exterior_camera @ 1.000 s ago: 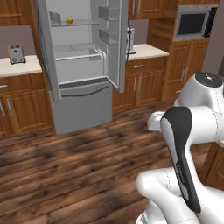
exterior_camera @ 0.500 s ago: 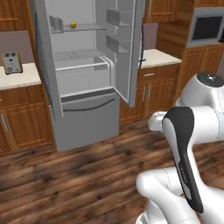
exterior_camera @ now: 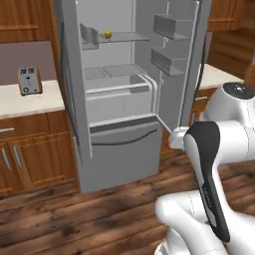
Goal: Grab the lemons from the fridge, place them in the blender, close the lid, and turn on the blender to create a marinade.
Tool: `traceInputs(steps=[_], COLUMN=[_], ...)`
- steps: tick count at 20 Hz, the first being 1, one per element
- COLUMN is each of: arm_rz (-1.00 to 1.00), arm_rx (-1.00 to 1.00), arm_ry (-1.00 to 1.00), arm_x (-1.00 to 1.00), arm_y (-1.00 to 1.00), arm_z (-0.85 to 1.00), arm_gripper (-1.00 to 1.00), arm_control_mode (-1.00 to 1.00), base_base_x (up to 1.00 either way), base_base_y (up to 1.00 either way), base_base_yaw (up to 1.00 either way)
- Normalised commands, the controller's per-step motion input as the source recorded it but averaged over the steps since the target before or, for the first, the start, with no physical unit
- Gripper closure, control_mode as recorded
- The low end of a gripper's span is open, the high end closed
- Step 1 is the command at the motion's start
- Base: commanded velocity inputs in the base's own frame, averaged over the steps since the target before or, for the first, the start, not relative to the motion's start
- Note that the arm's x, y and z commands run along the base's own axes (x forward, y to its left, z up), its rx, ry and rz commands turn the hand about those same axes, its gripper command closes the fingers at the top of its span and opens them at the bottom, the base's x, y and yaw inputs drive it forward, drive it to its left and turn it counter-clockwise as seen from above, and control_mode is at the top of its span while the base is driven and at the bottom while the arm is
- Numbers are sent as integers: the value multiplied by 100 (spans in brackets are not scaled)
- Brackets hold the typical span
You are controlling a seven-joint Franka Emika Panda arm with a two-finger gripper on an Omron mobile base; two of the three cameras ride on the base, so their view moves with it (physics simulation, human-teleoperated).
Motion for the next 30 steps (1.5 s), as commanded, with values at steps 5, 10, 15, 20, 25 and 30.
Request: traceInputs(steps=[5,10,15,20,25,30], arm_rz=[0,0,0,0,0,0], arm_rx=[0,0,0,0,0,0], arm_ry=[0,0,0,0,0,0], arm_x=[0,0,0,0,0,0], arm_y=[0,0,0,0,0,0], arm_z=[0,0,0,0,0,0], arm_gripper=[-100,-100,-100,-100,-100,-100], arm_control_mode=[100,100,100,100,100,100], base_base_x=[100,100,100,97,66,60], base_base_y=[-29,-43,-38,-27,-10,-11], base_base_yaw=[27,19,20,17,12,10])
